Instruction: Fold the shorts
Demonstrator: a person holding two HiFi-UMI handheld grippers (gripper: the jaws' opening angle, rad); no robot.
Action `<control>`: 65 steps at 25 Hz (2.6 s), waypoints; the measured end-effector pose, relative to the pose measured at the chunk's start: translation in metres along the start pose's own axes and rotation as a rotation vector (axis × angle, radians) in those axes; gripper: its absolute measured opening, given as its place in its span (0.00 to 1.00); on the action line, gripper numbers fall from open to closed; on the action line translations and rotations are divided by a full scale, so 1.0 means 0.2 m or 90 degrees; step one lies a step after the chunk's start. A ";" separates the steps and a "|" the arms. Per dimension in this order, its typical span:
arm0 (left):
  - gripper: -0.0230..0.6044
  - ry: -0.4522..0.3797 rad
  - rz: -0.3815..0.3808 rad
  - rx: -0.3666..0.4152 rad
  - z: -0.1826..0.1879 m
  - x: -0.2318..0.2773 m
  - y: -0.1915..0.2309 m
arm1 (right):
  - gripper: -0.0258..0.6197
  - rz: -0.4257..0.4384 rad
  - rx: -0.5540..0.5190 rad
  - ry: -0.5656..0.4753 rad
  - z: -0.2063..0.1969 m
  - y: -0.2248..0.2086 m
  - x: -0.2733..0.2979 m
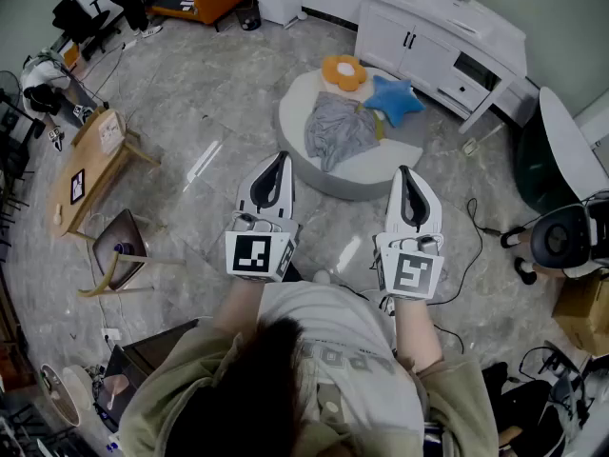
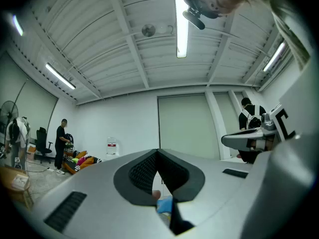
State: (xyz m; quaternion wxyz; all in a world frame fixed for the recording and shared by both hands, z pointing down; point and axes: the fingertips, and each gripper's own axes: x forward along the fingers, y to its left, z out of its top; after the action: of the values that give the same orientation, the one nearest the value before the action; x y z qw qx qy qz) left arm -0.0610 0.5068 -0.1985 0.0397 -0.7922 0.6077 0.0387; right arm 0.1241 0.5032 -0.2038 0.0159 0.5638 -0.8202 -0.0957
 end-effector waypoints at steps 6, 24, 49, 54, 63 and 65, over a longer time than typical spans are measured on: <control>0.05 0.000 0.002 0.005 0.00 0.03 0.00 | 0.04 0.003 -0.001 -0.005 0.00 -0.01 0.03; 0.05 0.024 -0.001 -0.018 -0.02 0.05 0.00 | 0.04 0.007 0.038 -0.020 -0.01 -0.05 0.04; 0.49 0.131 -0.074 -0.023 -0.27 0.43 0.69 | 0.43 -0.004 0.070 0.019 -0.18 0.10 0.58; 0.49 0.152 -0.105 -0.017 -0.33 0.56 0.91 | 0.43 -0.027 0.062 0.037 -0.20 0.20 0.79; 0.49 0.195 -0.146 -0.015 -0.51 0.68 1.19 | 0.43 -0.067 0.053 0.067 -0.27 0.33 1.03; 0.49 0.209 -0.144 -0.027 -0.57 0.70 1.20 | 0.43 -0.067 0.054 0.082 -0.31 0.33 1.07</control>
State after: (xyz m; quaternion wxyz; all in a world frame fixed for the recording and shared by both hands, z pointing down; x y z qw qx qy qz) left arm -0.2560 0.2978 -0.1051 -0.0727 -0.8516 0.5125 -0.0828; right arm -0.0063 0.3195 -0.1492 0.0395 0.6116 -0.7898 -0.0253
